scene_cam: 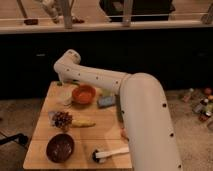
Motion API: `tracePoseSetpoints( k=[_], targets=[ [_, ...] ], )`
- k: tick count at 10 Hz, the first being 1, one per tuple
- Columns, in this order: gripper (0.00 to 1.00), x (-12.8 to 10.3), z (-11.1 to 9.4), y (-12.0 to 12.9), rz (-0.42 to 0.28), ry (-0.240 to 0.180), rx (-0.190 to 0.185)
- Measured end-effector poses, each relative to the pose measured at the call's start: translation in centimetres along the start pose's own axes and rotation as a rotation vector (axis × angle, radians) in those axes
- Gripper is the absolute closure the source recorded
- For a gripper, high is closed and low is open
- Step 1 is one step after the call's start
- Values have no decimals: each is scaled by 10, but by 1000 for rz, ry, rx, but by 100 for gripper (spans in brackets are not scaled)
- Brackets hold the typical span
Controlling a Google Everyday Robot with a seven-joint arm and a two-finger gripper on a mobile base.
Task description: Place pepper in paper cup
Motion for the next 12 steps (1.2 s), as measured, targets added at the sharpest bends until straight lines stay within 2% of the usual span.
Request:
tracePoseSetpoints(
  k=[4, 6, 8, 12],
  targets=[
    [98, -9, -12, -8, 25, -137, 90],
    [98, -16, -16, -12, 36, -222, 136],
    [98, -19, -21, -20, 60, -327, 191],
    [98, -38, -29, -29, 77, -511, 244]
  ],
)
